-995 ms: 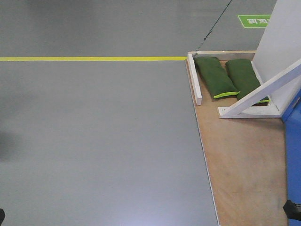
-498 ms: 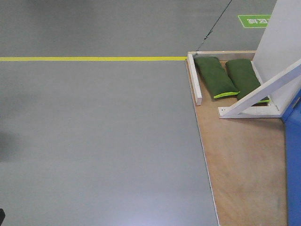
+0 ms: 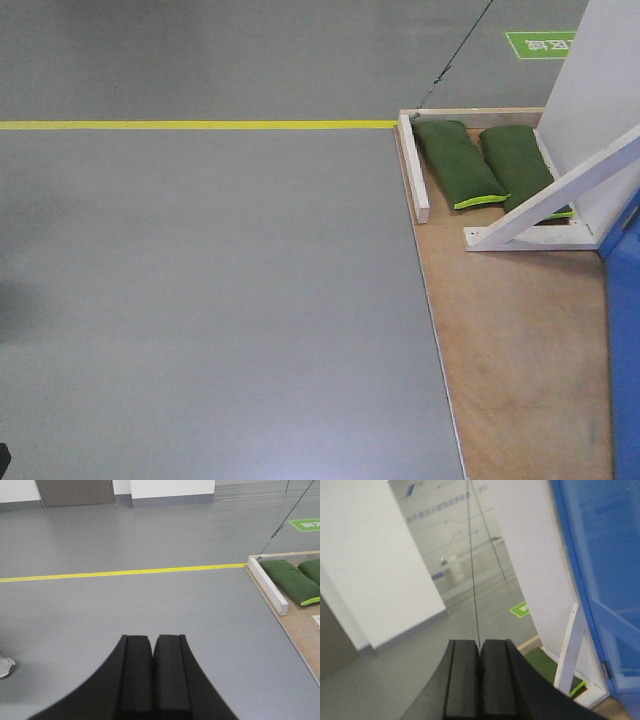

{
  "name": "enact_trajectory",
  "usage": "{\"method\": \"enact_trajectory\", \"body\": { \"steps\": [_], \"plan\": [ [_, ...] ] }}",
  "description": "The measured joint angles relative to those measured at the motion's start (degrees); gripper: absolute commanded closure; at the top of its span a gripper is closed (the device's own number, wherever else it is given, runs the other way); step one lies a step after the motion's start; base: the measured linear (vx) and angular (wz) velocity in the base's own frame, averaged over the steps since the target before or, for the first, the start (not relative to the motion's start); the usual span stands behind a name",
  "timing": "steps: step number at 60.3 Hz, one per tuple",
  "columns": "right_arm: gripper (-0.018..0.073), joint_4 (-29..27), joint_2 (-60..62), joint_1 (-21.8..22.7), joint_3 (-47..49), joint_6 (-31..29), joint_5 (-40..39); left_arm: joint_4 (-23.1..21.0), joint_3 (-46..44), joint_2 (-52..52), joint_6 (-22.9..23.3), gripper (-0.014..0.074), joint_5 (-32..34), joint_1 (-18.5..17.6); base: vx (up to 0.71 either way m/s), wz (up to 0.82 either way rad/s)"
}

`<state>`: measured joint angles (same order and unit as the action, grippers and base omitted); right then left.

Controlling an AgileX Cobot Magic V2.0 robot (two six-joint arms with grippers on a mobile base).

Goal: Move to blue door and open it

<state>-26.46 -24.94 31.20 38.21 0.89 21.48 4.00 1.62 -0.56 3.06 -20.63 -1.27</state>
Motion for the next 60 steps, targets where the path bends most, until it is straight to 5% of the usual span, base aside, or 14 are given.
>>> {"method": "enact_trajectory", "body": {
  "steps": [13,22,42,60],
  "plan": [
    [0.0564,-22.9,-6.9,19.5,7.5,0.0,-5.8,0.0,0.0,0.0,0.0,0.0526,0.0,0.0,0.0,0.0],
    [0.0564,-32.8,-8.1,32.0,11.6,0.1,-11.9,0.0,0.0,0.0,0.0,0.0526,0.0,0.0,0.0,0.0],
    [0.0564,-35.8,-13.6,49.6,13.3,0.2,-27.7,0.0,0.0,0.0,0.0,0.0526,0.0,0.0,0.0,0.0],
    [0.0564,-36.2,-24.5,56.9,17.1,0.2,-32.7,0.0,0.0,0.0,0.0,0.0526,0.0,0.0,0.0,0.0]
  ]
}}
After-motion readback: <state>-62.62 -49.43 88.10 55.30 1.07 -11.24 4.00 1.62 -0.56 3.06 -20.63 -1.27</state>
